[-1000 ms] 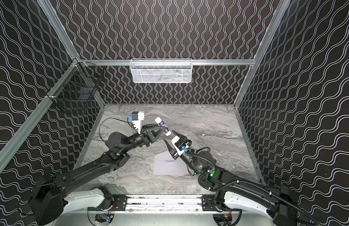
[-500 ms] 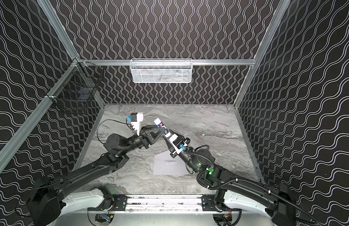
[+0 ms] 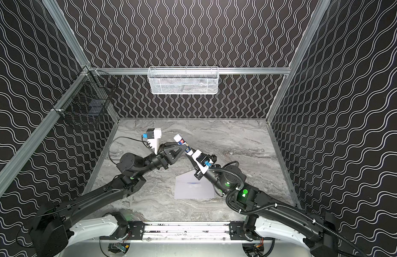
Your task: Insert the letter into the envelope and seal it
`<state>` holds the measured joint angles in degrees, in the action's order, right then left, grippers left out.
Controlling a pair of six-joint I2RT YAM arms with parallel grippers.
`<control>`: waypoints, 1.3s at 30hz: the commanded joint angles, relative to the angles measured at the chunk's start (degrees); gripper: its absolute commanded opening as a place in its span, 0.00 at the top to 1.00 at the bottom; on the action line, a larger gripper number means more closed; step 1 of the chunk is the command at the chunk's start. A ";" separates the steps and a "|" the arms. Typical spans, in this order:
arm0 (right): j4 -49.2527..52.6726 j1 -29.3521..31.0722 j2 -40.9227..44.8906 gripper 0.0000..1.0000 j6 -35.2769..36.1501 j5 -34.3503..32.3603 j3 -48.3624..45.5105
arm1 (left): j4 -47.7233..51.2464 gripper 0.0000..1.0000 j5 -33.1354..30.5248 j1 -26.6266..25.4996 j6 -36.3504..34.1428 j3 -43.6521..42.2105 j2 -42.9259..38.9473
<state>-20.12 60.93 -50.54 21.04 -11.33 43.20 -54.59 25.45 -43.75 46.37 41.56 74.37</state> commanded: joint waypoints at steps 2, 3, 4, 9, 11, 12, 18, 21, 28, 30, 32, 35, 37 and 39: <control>10.71 -2.19 2.14 0.84 -4.19 24.99 4.24 | 3.78 1.00 0.56 -0.05 -2.11 -0.38 -0.49; 12.69 -3.67 2.74 0.84 -5.45 29.92 5.25 | 4.21 1.00 0.56 -0.10 -2.50 -0.58 -0.91; 14.19 -5.48 3.35 0.84 -7.05 35.54 5.95 | 4.59 1.00 0.63 -0.11 -2.85 -0.80 -1.31; 14.85 -14.75 4.69 0.82 -16.47 56.31 7.62 | 6.81 1.00 0.36 -0.11 -4.32 -1.66 -3.24; 15.31 -16.27 4.33 0.75 -18.88 59.72 8.53 | 7.15 1.00 0.35 -0.11 -4.62 -1.98 -3.79; 15.62 -16.92 4.03 0.71 -20.01 60.83 8.93 | 7.42 1.00 0.23 -0.11 -4.71 -2.07 -4.02; 26.11 -18.92 2.48 0.41 -14.79 57.11 13.01 | 7.03 1.00 -0.62 -0.11 -4.45 -2.72 -4.67; 30.62 -18.91 2.79 0.27 -9.20 44.58 13.58 | 8.20 1.00 -1.37 -0.11 -4.62 -2.29 -4.90; 16.33 -13.01 7.60 0.27 -0.87 12.51 4.12 | 5.58 1.00 -1.27 -0.11 -2.34 -1.29 -2.90; 12.24 -9.48 7.85 0.25 2.70 7.28 2.08 | 5.39 1.00 -1.28 -0.11 -2.24 -1.39 -2.89; 9.40 -6.34 7.12 0.23 5.08 3.65 1.28 | 5.58 1.00 -1.59 -0.11 -2.34 -1.60 -3.07; 4.79 -3.38 5.44 0.23 6.77 1.38 0.21 | 5.55 1.00 -1.72 -0.14 -2.18 -1.97 -3.28; 2.98 -2.95 4.27 0.26 7.04 1.20 -0.02 | 5.37 1.00 -1.65 -0.13 -2.03 -2.25 -3.37; 2.89 -2.77 3.00 0.32 7.44 1.75 0.54 | 5.46 1.00 -1.64 -0.11 -1.81 -2.27 -3.44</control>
<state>-11.46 57.76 -46.44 25.61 -6.57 43.33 -47.55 24.25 -43.90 43.75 39.33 71.11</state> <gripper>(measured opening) 0.699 0.240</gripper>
